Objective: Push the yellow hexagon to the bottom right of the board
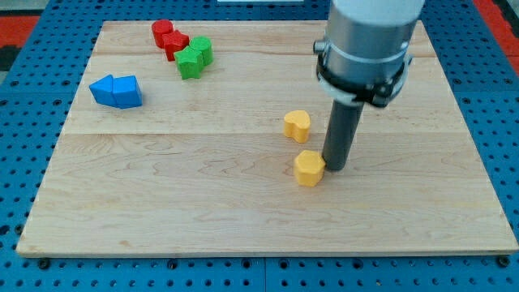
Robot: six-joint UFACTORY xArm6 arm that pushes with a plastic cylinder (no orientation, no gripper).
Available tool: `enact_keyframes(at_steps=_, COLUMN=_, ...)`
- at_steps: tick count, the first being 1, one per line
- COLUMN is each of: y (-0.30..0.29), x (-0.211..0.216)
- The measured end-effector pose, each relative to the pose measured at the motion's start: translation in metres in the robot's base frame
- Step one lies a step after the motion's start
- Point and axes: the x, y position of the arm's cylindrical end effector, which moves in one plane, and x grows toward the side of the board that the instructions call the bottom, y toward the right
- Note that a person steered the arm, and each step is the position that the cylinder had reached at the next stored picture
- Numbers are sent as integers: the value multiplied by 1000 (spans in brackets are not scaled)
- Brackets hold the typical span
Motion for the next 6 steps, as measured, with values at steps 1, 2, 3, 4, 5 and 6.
enact_keyframes(at_steps=1, y=-17, x=-1)
enact_keyframes(at_steps=2, y=-18, x=-13)
enact_keyframes(at_steps=3, y=-42, x=-31)
enact_keyframes(at_steps=4, y=-71, x=-24)
enact_keyframes(at_steps=5, y=-50, x=-7)
enact_keyframes(at_steps=6, y=-74, x=1)
